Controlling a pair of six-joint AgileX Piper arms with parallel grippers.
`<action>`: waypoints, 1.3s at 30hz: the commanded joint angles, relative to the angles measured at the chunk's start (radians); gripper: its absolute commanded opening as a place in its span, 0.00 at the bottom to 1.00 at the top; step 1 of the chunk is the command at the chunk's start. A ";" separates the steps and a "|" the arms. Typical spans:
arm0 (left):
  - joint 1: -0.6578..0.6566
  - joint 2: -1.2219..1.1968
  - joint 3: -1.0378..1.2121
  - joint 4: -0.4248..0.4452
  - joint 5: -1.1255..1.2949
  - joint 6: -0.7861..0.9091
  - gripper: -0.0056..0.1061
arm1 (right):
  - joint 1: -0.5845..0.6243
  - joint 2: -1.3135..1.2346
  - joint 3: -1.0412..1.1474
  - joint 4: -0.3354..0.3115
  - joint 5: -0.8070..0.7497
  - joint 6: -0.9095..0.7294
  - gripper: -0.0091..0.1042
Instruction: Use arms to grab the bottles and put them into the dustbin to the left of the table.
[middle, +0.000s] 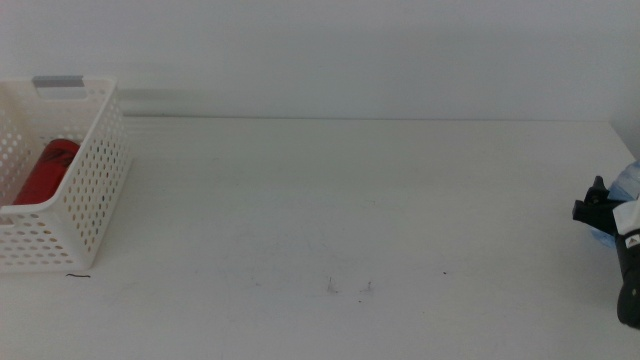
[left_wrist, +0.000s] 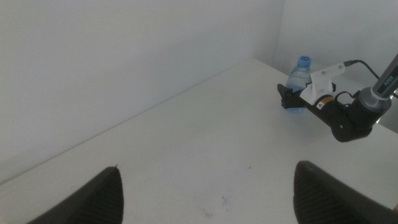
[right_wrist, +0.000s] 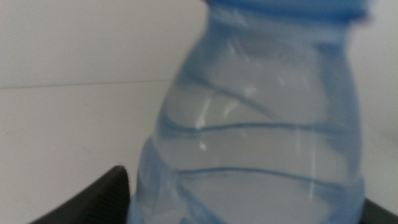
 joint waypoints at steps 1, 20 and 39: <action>-0.004 -0.003 0.001 -0.002 -0.015 0.000 0.89 | -0.009 0.000 -0.030 -0.005 0.043 -0.037 0.61; -0.004 -0.003 0.001 -0.002 -0.013 0.000 0.89 | 0.571 0.079 -0.709 -0.230 0.766 0.008 0.06; -0.004 -0.003 0.001 -0.002 -0.013 0.000 0.89 | 0.712 0.207 -1.002 -0.229 1.065 0.057 0.90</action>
